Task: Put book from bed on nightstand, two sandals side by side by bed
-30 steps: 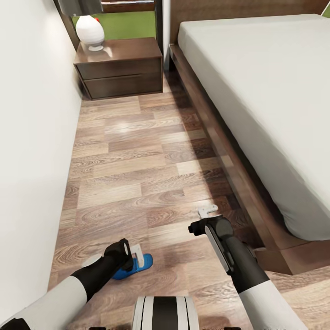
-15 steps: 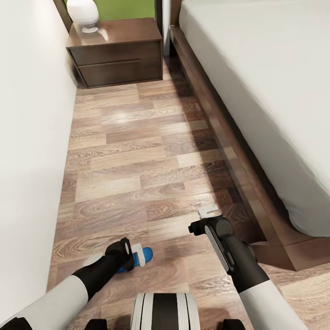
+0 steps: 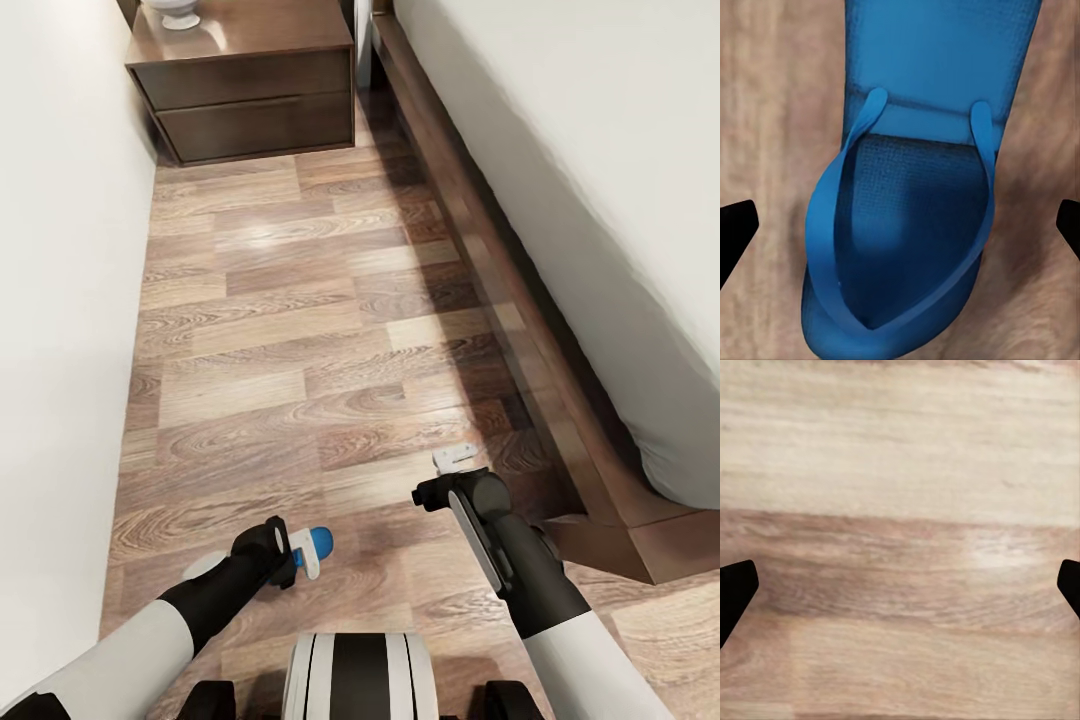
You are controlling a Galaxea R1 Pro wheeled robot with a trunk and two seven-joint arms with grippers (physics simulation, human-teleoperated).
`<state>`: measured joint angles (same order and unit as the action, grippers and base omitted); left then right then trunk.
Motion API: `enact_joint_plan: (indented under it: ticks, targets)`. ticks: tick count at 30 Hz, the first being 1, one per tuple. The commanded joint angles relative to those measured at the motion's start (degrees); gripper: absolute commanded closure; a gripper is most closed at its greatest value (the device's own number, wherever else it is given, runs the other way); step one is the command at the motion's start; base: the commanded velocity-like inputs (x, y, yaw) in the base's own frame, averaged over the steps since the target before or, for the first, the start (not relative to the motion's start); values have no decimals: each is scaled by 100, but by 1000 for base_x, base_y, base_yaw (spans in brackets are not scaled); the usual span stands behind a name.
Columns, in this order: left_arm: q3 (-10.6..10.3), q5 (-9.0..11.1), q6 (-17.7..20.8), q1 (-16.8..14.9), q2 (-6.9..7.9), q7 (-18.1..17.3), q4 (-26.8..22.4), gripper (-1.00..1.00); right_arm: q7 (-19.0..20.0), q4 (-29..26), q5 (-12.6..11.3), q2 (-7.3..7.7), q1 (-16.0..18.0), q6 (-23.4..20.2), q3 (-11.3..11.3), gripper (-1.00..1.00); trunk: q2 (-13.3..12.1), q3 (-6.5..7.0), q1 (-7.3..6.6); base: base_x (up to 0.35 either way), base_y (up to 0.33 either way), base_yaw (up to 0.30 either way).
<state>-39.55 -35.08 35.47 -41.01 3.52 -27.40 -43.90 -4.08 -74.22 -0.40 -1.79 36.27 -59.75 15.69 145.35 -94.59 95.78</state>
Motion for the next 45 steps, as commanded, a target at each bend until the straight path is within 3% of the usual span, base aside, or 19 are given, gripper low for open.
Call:
enact_joint_plan:
  ticks: [1, 9, 14, 25, 45]
  targets:
    - [-18, -60, 12, -3, 6, -48, -20, -100, -31, -6, -9, 1, 3, -25, 9, -100, 1, -3, -1, 0, 0, 0]
    - [-19, -198, 21, -3, 10, -53, -56, -100, -31, -12, -24, 3, 3, -25, 5, -100, 1, -3, -1, 0, 0, 0]
    - [-18, -352, 29, -3, 1, -54, -64, -100, -31, -13, -30, 3, 3, -25, 4, -100, 8, -114, 12, 0, 0, 0]
    - [-18, -372, 30, -3, 0, -62, -63, -100, -31, -21, -26, 3, 3, -25, 12, -100, 23, -358, 40, 0, 0, 0]
    - [-18, -361, 30, -3, 8, -60, -29, -100, -31, -25, -39, 3, 3, -25, 3, -100, 24, -380, 43, 0, 0, 0]
